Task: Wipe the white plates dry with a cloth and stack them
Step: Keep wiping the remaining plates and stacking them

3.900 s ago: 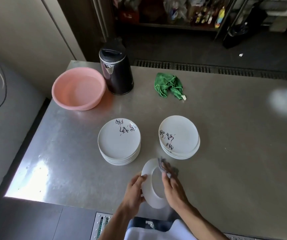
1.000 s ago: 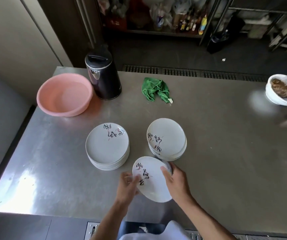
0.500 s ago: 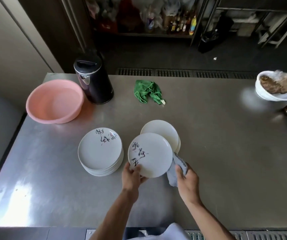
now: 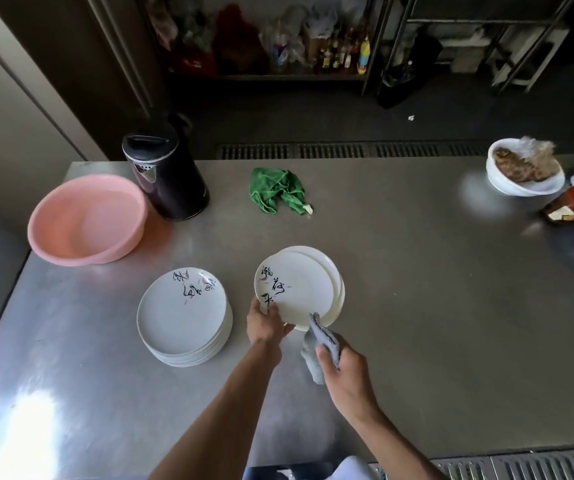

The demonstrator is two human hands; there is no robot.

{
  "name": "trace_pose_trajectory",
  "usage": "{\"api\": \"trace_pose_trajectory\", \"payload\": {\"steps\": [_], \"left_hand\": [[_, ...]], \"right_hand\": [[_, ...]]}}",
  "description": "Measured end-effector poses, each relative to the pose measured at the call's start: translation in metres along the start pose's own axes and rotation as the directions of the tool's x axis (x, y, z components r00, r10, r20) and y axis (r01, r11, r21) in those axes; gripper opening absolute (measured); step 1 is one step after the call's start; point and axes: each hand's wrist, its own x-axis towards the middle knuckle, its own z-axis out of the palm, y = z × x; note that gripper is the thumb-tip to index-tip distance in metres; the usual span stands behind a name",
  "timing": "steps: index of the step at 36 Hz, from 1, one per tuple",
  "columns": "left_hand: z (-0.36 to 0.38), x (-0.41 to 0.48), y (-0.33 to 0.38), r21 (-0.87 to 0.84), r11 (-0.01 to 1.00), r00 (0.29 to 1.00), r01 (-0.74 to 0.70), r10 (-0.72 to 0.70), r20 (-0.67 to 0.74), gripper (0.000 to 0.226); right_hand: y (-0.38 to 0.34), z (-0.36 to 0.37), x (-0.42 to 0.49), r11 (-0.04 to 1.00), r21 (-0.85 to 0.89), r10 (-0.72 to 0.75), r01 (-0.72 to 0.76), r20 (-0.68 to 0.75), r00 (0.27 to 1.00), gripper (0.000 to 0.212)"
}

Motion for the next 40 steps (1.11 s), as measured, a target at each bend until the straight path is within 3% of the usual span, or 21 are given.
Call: {"api": "trace_pose_trajectory", "payload": {"steps": [8, 12, 17, 20, 24, 28, 31, 35, 40], "left_hand": [[0.014, 0.012, 0.009, 0.209, 0.97, 0.992, 0.12, -0.123, 0.001, 0.031], [0.019, 0.016, 0.01, 0.392, 0.913, 0.991, 0.112, -0.13, 0.02, 0.032], [0.019, 0.014, 0.013, 0.459, 0.88, 0.986, 0.118, -0.158, 0.049, 0.037], [0.008, 0.013, 0.02, 0.536, 0.844, 0.993, 0.02, -0.078, 0.086, 0.038], [-0.028, 0.016, 0.043, 0.509, 0.85, 0.99, -0.136, 0.103, 0.092, 0.048], [-0.09, 0.022, 0.067, 0.573, 0.773, 0.943, -0.272, 0.333, -0.001, 0.045], [-0.144, 0.024, 0.074, 0.636, 0.725, 0.888, -0.265, 0.44, -0.132, 0.039], [-0.196, 0.029, 0.076, 0.637, 0.758, 0.903, -0.138, 0.361, -0.234, 0.044], [-0.222, 0.035, 0.071, 0.599, 0.79, 0.941, -0.134, 0.292, -0.174, 0.037]], "right_hand": [[-0.002, 0.003, -0.001, 0.998, -0.012, -0.056, 0.056, 0.003, 0.998, 0.026], [-0.002, 0.002, 0.0, 0.999, -0.03, -0.04, 0.041, 0.041, 0.998, 0.028], [-0.005, 0.003, 0.001, 0.999, -0.024, -0.042, 0.043, 0.04, 0.998, 0.03], [-0.009, 0.008, 0.001, 1.0, -0.026, -0.015, 0.016, 0.056, 0.998, 0.033], [-0.016, 0.023, 0.007, 0.999, -0.02, 0.052, -0.051, 0.097, 0.994, 0.028], [-0.028, 0.049, 0.013, 0.992, 0.005, 0.122, -0.125, 0.172, 0.978, 0.042], [-0.046, 0.073, 0.019, 0.989, 0.078, 0.109, -0.129, 0.222, 0.969, 0.034], [-0.072, 0.107, 0.034, 0.981, 0.118, 0.113, -0.151, 0.282, 0.953, 0.023], [-0.102, 0.142, 0.045, 0.976, 0.088, 0.169, -0.202, 0.29, 0.942, 0.028]]}}
